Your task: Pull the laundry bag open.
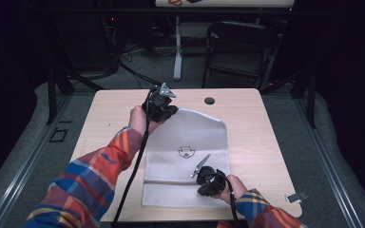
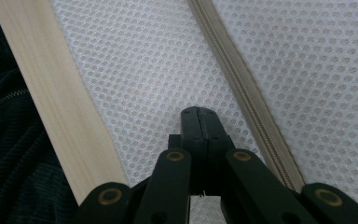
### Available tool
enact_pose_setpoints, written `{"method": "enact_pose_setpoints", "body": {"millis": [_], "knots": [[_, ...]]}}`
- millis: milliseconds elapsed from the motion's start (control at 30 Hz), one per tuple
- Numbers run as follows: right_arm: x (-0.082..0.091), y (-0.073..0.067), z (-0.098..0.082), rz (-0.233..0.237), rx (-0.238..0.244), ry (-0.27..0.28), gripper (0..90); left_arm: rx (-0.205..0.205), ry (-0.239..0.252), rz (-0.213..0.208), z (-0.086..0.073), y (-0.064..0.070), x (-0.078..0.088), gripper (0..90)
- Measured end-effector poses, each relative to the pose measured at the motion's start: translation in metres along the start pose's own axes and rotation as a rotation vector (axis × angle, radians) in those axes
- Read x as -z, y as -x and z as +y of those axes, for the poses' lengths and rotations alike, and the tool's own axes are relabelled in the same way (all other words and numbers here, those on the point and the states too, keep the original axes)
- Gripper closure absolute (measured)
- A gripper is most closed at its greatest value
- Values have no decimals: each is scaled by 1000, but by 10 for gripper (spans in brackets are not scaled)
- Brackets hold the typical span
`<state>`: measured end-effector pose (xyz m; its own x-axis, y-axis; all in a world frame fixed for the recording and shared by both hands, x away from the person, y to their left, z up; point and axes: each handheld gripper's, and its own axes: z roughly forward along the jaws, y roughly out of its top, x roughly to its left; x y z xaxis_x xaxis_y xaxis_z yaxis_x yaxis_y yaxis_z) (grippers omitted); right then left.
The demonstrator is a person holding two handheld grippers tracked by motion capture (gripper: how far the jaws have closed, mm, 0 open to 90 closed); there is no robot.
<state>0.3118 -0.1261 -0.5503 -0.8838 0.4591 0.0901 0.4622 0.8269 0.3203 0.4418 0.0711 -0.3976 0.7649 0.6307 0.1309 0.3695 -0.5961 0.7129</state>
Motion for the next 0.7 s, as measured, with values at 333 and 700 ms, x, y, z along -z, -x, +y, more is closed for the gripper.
{"method": "enact_pose_setpoints", "body": {"millis": [333, 700], "knots": [[-1, -2, -4, 46, -17, 16, 900, 3, -10, 23, 5, -2, -12, 882], [-2, 0, -2, 69, -33, 16, 900, 40, -37, 51, 4, -6, -37, 882]]}}
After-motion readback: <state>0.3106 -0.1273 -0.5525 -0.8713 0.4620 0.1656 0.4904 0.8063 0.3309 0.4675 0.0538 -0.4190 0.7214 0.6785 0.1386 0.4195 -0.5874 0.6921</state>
